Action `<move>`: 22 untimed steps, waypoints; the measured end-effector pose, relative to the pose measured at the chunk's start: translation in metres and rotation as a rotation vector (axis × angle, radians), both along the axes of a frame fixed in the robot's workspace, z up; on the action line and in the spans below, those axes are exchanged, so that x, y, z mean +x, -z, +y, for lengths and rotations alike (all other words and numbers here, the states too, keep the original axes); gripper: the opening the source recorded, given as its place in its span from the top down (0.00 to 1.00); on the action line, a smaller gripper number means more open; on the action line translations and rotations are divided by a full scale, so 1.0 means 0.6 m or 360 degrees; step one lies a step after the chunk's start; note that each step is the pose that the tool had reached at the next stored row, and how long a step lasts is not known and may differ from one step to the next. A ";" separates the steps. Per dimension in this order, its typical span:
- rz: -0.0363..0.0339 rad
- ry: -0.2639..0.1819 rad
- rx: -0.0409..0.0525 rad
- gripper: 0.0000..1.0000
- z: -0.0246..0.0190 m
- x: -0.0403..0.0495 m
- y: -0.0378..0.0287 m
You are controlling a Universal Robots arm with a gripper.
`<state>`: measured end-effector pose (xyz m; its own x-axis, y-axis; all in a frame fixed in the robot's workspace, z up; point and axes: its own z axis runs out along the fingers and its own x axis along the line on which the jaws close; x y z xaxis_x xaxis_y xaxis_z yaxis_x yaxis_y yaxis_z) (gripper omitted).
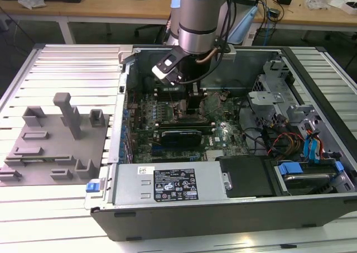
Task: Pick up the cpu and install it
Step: 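Place the cpu into insertion slot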
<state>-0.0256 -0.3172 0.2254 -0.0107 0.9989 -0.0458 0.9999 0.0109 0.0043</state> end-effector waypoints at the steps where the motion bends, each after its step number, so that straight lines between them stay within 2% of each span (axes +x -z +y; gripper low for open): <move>1: 0.0000 0.0001 -0.0003 0.45 0.0010 0.000 0.001; 3: 0.0000 0.0002 -0.0013 0.45 0.0060 0.000 0.006; 6: 0.0000 0.0002 -0.0023 0.45 0.0085 0.000 0.011; 14: 0.0000 0.0003 -0.0027 0.45 0.0097 0.000 0.026; 17: 0.0000 0.0002 -0.0027 0.45 0.0129 0.000 0.027; 20: 0.0000 0.0002 -0.0027 0.45 0.0193 0.000 0.028; 22: 0.0000 0.0002 -0.0027 0.45 0.0200 0.000 0.030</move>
<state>-0.0256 -0.3052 0.2076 -0.0094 0.9980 -0.0627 0.9999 0.0097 0.0042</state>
